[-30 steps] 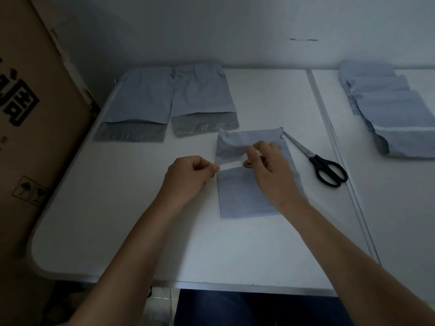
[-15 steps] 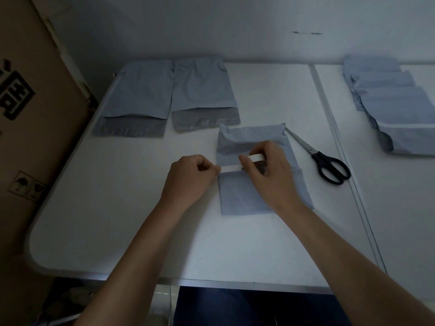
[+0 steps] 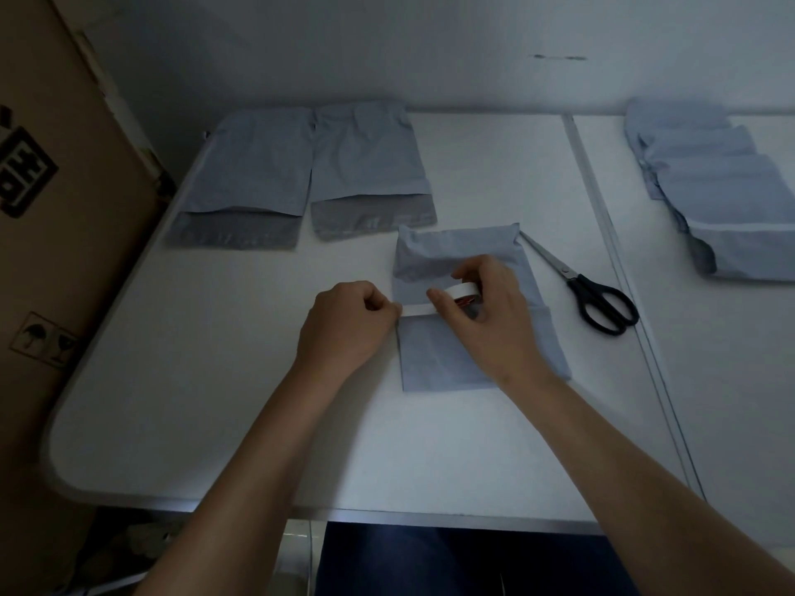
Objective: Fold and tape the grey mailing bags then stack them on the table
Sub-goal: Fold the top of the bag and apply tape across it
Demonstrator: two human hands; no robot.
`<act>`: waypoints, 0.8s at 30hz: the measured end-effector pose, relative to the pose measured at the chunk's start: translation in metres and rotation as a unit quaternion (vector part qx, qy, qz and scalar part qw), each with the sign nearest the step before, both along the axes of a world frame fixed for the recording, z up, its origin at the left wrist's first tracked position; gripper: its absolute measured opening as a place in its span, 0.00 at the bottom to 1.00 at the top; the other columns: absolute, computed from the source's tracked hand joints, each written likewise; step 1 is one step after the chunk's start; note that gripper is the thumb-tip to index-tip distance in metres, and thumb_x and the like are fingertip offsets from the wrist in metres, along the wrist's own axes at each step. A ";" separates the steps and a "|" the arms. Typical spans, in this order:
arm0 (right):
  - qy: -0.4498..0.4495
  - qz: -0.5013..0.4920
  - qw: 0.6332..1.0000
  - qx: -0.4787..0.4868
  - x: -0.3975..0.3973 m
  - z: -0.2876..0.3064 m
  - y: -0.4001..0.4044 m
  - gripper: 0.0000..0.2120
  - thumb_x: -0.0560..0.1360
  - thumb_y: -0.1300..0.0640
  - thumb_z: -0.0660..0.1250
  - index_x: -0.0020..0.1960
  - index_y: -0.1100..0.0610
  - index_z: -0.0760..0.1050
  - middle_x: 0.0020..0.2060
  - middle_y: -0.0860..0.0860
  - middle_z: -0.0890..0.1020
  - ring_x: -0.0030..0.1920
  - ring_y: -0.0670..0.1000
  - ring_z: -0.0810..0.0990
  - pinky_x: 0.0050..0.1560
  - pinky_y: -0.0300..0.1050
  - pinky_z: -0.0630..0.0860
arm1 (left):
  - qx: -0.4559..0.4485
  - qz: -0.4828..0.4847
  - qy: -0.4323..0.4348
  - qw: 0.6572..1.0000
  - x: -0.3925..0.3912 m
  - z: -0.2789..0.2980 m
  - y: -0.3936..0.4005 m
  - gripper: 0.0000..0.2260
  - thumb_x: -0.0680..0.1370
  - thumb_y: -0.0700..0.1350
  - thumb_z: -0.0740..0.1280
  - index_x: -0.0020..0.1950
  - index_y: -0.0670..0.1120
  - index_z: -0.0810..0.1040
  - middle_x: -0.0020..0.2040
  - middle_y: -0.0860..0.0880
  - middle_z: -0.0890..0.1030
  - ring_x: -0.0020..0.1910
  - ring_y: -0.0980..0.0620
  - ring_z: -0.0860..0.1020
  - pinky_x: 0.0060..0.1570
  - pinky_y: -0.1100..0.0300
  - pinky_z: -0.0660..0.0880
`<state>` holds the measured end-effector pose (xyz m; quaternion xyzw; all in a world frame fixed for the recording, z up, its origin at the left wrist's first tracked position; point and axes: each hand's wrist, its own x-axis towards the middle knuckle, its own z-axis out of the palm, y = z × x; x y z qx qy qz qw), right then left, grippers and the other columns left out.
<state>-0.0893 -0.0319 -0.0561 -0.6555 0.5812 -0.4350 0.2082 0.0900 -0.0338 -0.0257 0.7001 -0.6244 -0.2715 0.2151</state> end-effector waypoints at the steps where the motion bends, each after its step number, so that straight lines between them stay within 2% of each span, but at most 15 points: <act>1: 0.000 0.000 1.000 -0.001 0.000 0.000 0.000 0.14 0.72 0.48 0.72 0.49 0.53 0.71 0.42 0.38 0.71 0.47 0.46 0.71 0.46 0.30 0.65 | 0.000 -0.001 -0.003 1.000 0.000 0.000 0.000 0.09 0.75 0.53 0.69 0.38 0.51 0.78 0.36 0.55 0.79 0.37 0.57 0.77 0.37 0.61 0.73; 10: 0.011 -0.002 1.000 -0.008 0.000 -0.002 -0.002 0.15 0.72 0.47 0.72 0.50 0.54 0.72 0.43 0.37 0.70 0.48 0.48 0.71 0.46 0.33 0.65 | -0.004 -0.013 -0.033 0.999 -0.003 0.001 -0.002 0.08 0.75 0.52 0.68 0.39 0.50 0.78 0.38 0.54 0.80 0.40 0.54 0.78 0.42 0.57 0.76; 12: 0.015 0.000 1.000 -0.010 0.000 -0.003 -0.001 0.16 0.71 0.45 0.71 0.50 0.54 0.72 0.43 0.39 0.71 0.48 0.47 0.71 0.47 0.34 0.65 | -0.005 -0.017 -0.042 0.999 -0.003 0.001 -0.002 0.08 0.76 0.52 0.68 0.40 0.49 0.78 0.39 0.54 0.80 0.40 0.54 0.78 0.42 0.57 0.76; 16: 0.019 0.002 1.000 -0.010 0.001 -0.003 -0.002 0.17 0.71 0.43 0.70 0.51 0.54 0.72 0.44 0.43 0.73 0.48 0.48 0.71 0.47 0.30 0.65 | -0.003 -0.021 -0.064 0.998 -0.005 0.003 -0.001 0.07 0.76 0.52 0.67 0.43 0.49 0.78 0.40 0.54 0.79 0.41 0.53 0.78 0.41 0.57 0.75; 19: 0.022 0.004 1.000 -0.010 0.001 -0.004 -0.002 0.17 0.70 0.44 0.71 0.51 0.55 0.73 0.44 0.42 0.72 0.49 0.48 0.71 0.48 0.29 0.65 | 0.005 -0.028 -0.085 0.996 -0.007 0.004 -0.002 0.07 0.77 0.52 0.66 0.44 0.49 0.77 0.41 0.53 0.78 0.41 0.53 0.77 0.39 0.58 0.73; 24: 0.021 0.005 1.000 -0.007 0.000 -0.004 -0.001 0.20 0.70 0.40 0.67 0.51 0.53 0.73 0.44 0.40 0.72 0.49 0.46 0.71 0.48 0.31 0.65 | 0.034 -0.054 -0.120 0.991 -0.009 0.008 -0.008 0.09 0.77 0.52 0.65 0.45 0.47 0.77 0.42 0.51 0.79 0.41 0.50 0.77 0.39 0.57 0.73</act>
